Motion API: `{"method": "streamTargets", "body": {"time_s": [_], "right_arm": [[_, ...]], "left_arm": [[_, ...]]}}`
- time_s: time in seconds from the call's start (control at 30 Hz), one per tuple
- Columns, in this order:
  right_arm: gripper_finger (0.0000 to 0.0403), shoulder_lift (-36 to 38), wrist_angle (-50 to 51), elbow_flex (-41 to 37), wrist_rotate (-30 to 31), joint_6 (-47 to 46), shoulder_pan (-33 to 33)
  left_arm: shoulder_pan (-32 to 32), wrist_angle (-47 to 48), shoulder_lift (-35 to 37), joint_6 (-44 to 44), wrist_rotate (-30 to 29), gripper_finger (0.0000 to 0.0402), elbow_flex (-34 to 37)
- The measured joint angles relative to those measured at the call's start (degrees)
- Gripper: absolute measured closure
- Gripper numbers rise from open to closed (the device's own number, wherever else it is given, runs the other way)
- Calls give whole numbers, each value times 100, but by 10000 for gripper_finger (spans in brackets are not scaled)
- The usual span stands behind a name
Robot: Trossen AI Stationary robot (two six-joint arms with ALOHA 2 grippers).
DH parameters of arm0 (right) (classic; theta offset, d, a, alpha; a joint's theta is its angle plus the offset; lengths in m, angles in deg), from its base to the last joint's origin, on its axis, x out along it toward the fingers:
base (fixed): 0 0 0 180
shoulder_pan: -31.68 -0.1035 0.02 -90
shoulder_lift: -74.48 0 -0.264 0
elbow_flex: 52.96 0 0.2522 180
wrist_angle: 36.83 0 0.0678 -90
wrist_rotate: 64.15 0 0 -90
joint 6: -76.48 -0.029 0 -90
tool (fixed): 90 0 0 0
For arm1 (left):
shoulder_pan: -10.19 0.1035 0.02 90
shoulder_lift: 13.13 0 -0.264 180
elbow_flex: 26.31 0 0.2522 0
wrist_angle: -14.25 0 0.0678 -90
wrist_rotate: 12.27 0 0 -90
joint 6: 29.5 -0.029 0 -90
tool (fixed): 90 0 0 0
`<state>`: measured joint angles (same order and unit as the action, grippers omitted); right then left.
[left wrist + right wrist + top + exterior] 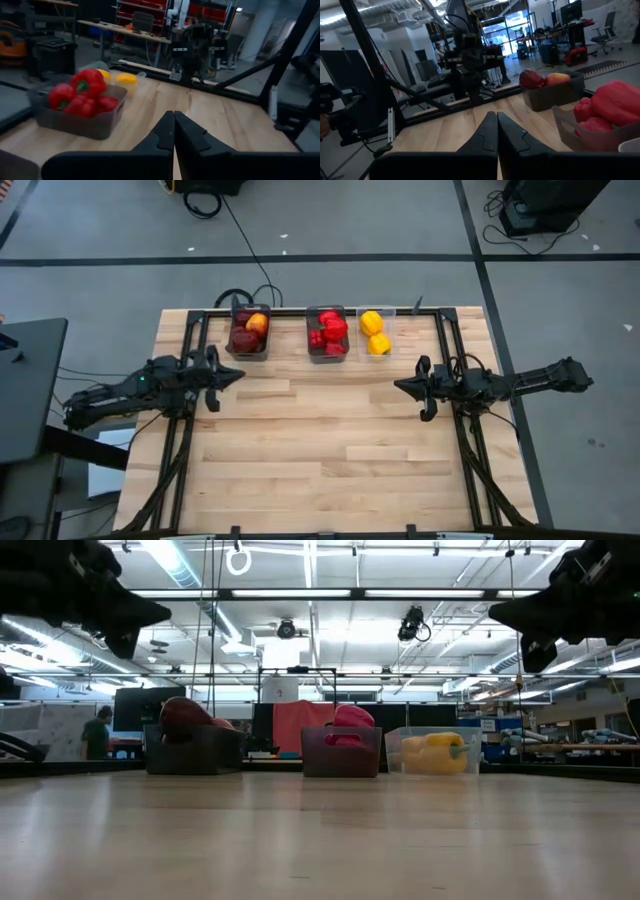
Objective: Sort produce into baskets
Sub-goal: Return to Home Position
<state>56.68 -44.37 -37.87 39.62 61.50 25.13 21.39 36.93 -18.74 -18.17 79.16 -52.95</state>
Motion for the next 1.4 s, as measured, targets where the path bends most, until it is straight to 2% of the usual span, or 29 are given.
{"method": "streamTargets", "body": {"time_s": [0.13,0.4,0.6,0.7,0.97,1.23,1.4], "right_arm": [[400,2,-3,1,-122,6,0],[399,174,42,1,-192,278,0],[399,336,322,1,-194,264,0],[399,410,334,1,-202,266,-7],[399,734,497,-88,-292,301,-7],[398,782,704,-97,-304,246,-17],[398,780,962,-97,-315,325,-17]], "left_arm": [[0,-519,4,129,100,390,379],[0,-532,27,101,221,390,541],[0,-177,180,106,279,390,541],[0,85,315,99,21,390,541],[0,123,562,128,-41,391,578],[0,-621,563,425,46,392,1097],[-2,-701,564,415,132,392,1118]]}}
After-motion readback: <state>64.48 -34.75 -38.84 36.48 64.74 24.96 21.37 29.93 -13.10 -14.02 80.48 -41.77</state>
